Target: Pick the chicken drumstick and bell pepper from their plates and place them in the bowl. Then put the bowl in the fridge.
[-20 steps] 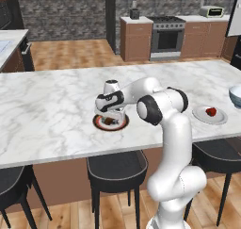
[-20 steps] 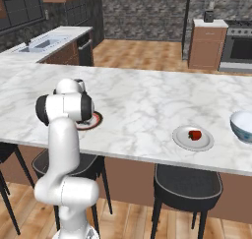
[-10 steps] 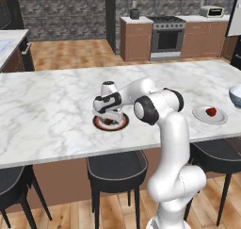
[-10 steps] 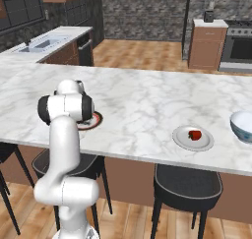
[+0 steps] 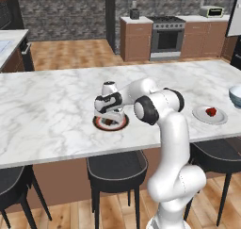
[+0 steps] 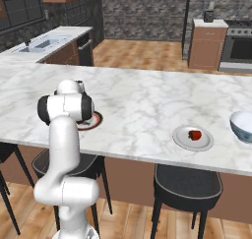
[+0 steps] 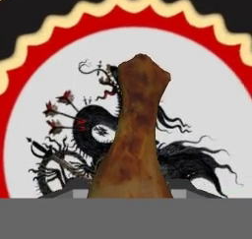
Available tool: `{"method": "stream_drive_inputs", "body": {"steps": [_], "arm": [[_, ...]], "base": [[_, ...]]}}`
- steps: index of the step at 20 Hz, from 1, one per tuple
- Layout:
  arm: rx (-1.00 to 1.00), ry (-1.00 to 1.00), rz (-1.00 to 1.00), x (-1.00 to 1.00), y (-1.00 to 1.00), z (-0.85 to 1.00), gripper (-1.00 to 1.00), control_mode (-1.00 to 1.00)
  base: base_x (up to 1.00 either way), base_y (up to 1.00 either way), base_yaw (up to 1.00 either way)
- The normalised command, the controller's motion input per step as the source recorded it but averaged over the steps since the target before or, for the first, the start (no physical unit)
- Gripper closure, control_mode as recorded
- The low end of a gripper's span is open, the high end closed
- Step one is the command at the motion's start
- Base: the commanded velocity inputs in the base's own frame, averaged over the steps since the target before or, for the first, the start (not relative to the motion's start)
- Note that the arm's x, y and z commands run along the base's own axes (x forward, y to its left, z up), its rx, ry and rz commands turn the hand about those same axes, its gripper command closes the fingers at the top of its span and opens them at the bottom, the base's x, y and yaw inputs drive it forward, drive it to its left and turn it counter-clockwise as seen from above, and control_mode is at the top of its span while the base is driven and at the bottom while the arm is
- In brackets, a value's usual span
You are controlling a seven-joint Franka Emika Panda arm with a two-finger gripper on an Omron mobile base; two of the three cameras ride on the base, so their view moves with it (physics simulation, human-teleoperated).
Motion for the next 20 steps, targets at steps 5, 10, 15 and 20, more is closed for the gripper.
{"method": "stream_drive_inputs", "body": {"steps": [5,10,15,20], "arm": [[0.00,0.00,0.00,-0.29,-0.18,0.25,1.00,-1.00],[0.00,0.03,0.05,-0.43,-0.30,0.38,1.00,-1.00],[0.02,0.01,0.11,-0.50,-0.43,0.32,1.00,-1.00],[0.05,0.00,0.17,-0.55,-0.55,0.25,1.00,-1.00]], "base": [[0.00,0.00,0.00],[0.00,0.00,0.00],[0.00,0.00,0.00],[0.00,0.00,0.00]]}}
